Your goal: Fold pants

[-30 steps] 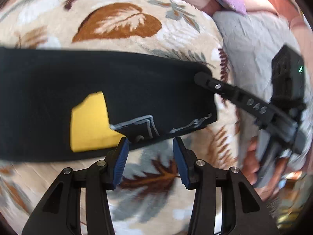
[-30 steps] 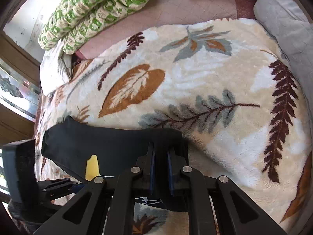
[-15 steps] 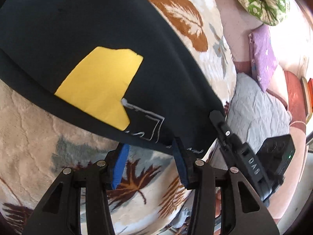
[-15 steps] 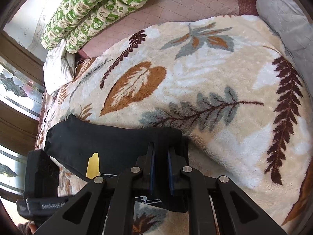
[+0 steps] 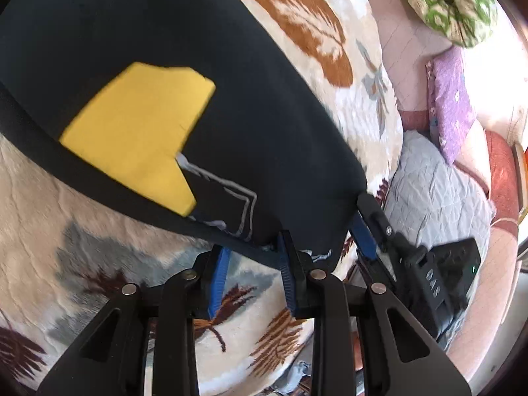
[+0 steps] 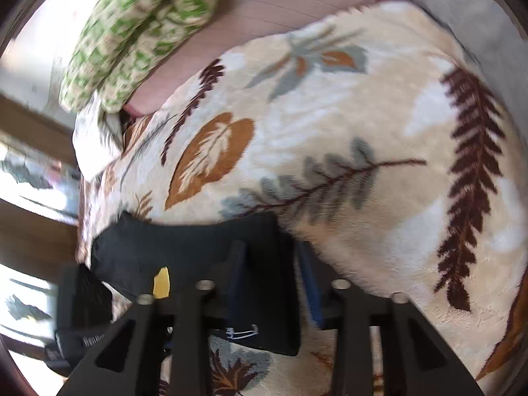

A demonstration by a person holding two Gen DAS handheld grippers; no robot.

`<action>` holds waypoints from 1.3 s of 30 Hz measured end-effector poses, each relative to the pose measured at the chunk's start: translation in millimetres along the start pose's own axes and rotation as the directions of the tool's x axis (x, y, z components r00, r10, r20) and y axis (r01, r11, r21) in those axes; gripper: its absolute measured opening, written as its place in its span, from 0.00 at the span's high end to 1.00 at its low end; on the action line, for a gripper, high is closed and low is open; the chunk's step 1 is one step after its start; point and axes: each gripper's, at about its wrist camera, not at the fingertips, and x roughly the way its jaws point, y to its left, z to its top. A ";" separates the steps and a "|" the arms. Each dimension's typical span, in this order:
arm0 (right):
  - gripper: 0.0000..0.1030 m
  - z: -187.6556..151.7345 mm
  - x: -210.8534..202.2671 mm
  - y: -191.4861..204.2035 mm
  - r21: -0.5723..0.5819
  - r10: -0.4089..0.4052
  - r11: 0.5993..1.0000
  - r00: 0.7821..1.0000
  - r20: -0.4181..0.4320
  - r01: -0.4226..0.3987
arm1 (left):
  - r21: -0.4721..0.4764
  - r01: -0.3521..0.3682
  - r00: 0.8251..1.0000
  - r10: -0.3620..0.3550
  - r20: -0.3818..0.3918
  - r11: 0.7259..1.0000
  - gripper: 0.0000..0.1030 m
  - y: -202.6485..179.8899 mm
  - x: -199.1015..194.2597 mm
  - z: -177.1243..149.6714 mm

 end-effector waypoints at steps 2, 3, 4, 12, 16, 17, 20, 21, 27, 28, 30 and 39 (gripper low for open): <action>0.61 2.8 3.4 -9.2 0.032 0.032 0.999 0.999 -0.008 -0.032 | 0.009 -0.014 1.000 0.013 0.027 1.000 0.75 0.1 -2.3 -2.1; 0.58 3.6 4.1 -12.0 0.044 0.043 0.998 0.999 -0.003 -0.043 | 0.006 -0.017 0.999 0.017 0.033 1.000 0.75 1.7 -3.6 -1.8; 0.54 4.6 5.6 -16.6 0.065 0.059 0.996 0.998 0.005 -0.060 | 0.003 -0.019 0.999 0.019 0.038 1.000 0.75 1.6 -3.4 -1.4; 0.42 7.0 21.6 -30.6 0.087 0.245 0.967 0.968 -0.050 -0.241 | -0.004 -0.017 0.999 0.018 0.034 1.000 0.75 -4.4 3.2 -1.6; 0.42 8.3 28.1 -28.9 0.088 0.290 0.955 0.954 -0.079 -0.283 | 0.011 -0.044 0.997 0.043 0.068 0.999 0.75 -10.2 6.5 -5.6; 0.42 9.8 31.2 -26.8 0.086 0.294 0.954 0.952 -0.087 -0.286 | 0.015 -0.050 0.996 0.048 0.073 0.999 0.75 -10.7 6.9 -6.4; 0.42 16.6 41.0 -18.3 0.094 0.296 0.953 0.949 -0.106 -0.287 | 0.031 -0.053 0.997 0.050 0.065 0.998 0.75 -11.1 8.4 -3.7; 0.46 18.3 44.4 -13.6 0.077 0.267 0.963 0.956 -0.124 -0.259 | 0.033 -0.051 0.997 0.049 0.055 0.998 0.75 -10.4 9.5 -1.5; 0.76 16.9 41.0 -20.6 0.099 0.204 0.977 0.969 -0.141 -0.191 | 0.060 -0.058 0.998 0.056 0.036 0.997 0.88 -10.4 10.0 1.3; 0.77 15.1 40.0 -19.6 0.095 0.195 0.978 0.971 -0.135 -0.183 | 0.062 -0.044 0.999 0.043 0.020 0.997 0.89 -9.0 9.8 3.7; 0.78 12.9 36.4 -15.9 0.077 0.176 0.983 0.977 -0.123 -0.167 | 0.049 -0.016 1.000 0.016 -0.007 0.999 0.92 -5.3 8.9 9.1; 0.82 11.9 8.2 11.9 0.003 0.080 0.997 0.993 -0.086 -0.080 | 0.070 0.049 0.999 -0.047 -0.026 0.996 0.93 -6.1 -6.8 7.1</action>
